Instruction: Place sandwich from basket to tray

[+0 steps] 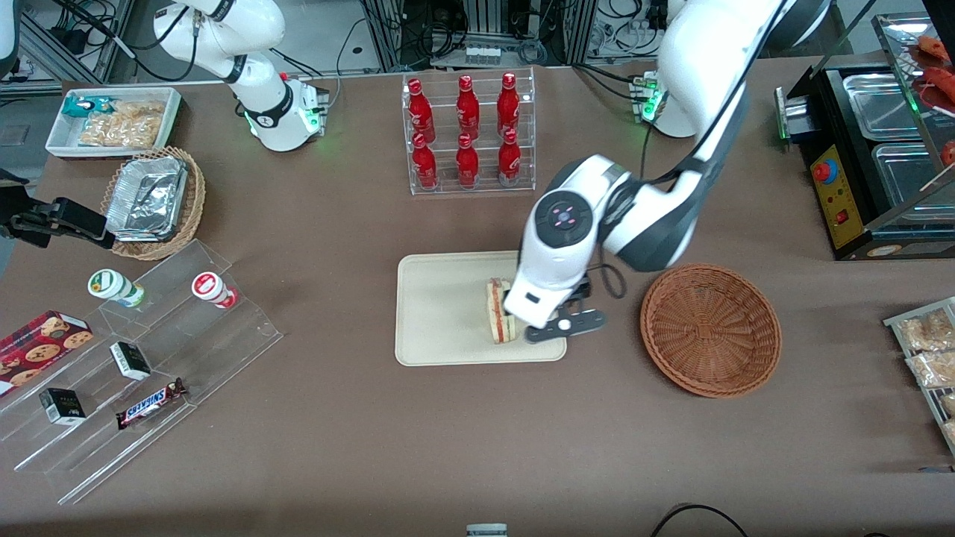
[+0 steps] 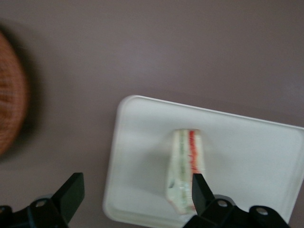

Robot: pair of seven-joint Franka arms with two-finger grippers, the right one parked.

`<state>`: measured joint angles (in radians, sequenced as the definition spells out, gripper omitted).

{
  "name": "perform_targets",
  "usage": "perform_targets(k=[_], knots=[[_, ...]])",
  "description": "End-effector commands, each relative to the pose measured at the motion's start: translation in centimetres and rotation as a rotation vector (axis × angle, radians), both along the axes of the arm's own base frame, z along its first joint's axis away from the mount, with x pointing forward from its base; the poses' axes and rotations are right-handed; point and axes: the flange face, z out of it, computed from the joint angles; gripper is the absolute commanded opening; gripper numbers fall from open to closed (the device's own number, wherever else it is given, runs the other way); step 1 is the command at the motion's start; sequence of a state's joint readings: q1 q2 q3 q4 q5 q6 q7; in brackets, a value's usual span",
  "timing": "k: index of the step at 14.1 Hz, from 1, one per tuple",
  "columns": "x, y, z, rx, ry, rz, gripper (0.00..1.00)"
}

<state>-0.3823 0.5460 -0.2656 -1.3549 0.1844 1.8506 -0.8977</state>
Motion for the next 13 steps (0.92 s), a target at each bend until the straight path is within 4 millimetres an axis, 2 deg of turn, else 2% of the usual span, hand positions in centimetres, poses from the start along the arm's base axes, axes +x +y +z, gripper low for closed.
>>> perform_targets(k=[1, 3, 6, 7, 9, 12, 13], knots=[[-0.1, 6.8, 4.9, 0.071, 0.04, -0.041, 1.0], [0.4, 12.1, 7.7, 0.087, 0.091, -0.069, 1.0], [-0.4, 17.9, 11.6, 0.026, 0.134, -0.088, 1.0], [-1.2, 19.7, 12.5, 0.023, 0.155, -0.096, 1.0], [-2.7, 22.5, 14.2, 0.041, 0.185, -0.088, 1.0], [-3.9, 27.1, 16.2, 0.051, 0.187, -0.024, 1.0], [-4.1, 27.6, 16.6, 0.055, 0.19, -0.015, 1.0]])
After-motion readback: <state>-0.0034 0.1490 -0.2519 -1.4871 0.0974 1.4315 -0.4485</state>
